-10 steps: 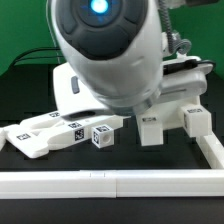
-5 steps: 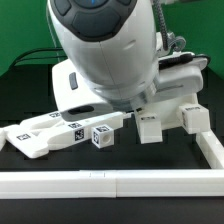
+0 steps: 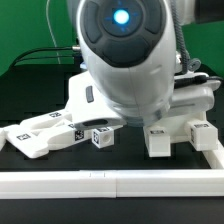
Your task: Assemble chair
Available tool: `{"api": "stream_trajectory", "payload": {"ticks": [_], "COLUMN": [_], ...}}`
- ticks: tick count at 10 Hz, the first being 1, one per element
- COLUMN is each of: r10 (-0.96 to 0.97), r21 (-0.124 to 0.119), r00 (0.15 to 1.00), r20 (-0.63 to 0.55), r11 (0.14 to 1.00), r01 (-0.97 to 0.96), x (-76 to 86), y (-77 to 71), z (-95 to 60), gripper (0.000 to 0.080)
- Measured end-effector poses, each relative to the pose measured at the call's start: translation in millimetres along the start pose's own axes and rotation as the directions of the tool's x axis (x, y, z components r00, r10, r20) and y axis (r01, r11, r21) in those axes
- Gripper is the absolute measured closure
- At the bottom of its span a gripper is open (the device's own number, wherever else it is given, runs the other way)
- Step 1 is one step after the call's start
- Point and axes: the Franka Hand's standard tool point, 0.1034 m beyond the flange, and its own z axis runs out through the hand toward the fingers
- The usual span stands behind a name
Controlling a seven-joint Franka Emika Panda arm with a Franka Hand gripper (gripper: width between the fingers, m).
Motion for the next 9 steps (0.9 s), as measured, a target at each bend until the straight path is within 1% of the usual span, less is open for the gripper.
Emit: {"api": "stream_trajectory", "payload": {"ticks": [1,3,4,7,8,9], "r10": [0.000,-0.002,-0.009,0.009,0.017,0.015], "r21": [0.005,0.007,0.012,0.035,0.040,0.035], "r00": [1.000,1.000,1.000,1.000,1.000,1.000], "r20": [0.003,0.005,0.004,0.003,0.008,0.008], "r11": [1.000,1.000,1.000,0.999,0.999,0.999], "r01": [0.000,0.002,0.009,-0.009,-0.018,-0.016], "x": [2.3,2.1,1.8,1.8,2.1,5.0], "y": [0.5,0.9,4.1,24.8,28.3,23.8], "z": [2.2,2.3,1.7,1.3,2.3,5.1], "gripper": [0.0768,0.0767,0.0766,0.0768,0.0768,0.0768]}}
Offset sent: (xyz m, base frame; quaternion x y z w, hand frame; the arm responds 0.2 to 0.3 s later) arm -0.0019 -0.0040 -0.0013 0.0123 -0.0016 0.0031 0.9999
